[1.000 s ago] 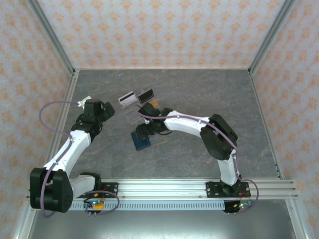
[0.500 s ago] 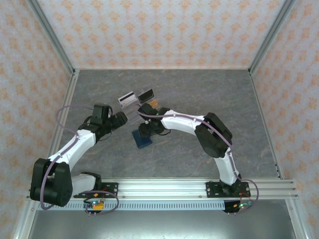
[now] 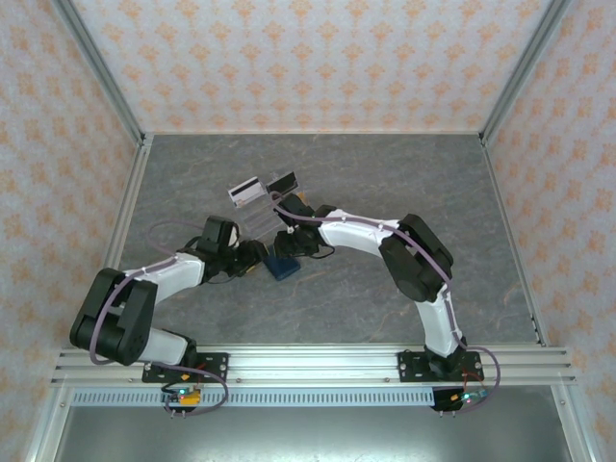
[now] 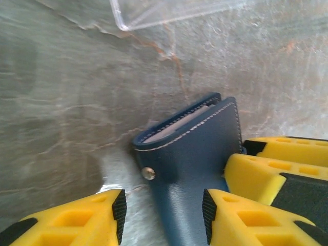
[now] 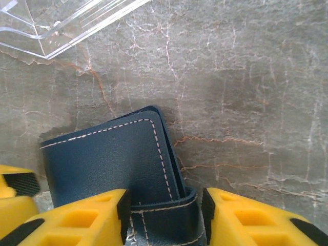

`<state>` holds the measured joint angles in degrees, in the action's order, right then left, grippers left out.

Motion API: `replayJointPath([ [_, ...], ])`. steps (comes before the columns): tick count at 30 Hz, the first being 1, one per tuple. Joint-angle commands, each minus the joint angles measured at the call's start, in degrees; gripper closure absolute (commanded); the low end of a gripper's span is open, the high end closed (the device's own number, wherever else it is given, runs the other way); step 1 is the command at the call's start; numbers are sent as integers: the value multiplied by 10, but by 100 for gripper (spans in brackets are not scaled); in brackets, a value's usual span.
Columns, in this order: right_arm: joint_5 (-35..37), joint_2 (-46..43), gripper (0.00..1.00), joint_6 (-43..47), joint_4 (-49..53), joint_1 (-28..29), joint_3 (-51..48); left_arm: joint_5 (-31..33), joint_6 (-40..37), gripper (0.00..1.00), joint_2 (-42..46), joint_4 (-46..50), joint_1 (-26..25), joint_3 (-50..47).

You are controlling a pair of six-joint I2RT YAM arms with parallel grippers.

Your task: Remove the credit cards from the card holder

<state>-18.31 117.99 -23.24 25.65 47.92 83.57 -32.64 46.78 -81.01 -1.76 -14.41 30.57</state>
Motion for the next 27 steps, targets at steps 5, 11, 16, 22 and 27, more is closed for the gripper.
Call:
replayJointPath([
  [5,-21,13,61,-21,17,-21,-32,-31,55,58,-28,-83,-15,-12],
  [11,-45,18,64,-34,5,-31,-39,-30,76,59,-46,-105,-16,-18],
  [16,-67,19,64,-42,-7,-37,-47,-51,88,59,-54,-129,-16,-15],
  [22,-96,12,64,-48,-27,-45,-56,-63,96,65,-48,-155,-16,-9],
  [27,-153,-15,61,-67,-70,-65,-78,-66,87,80,-48,-159,-16,0],
])
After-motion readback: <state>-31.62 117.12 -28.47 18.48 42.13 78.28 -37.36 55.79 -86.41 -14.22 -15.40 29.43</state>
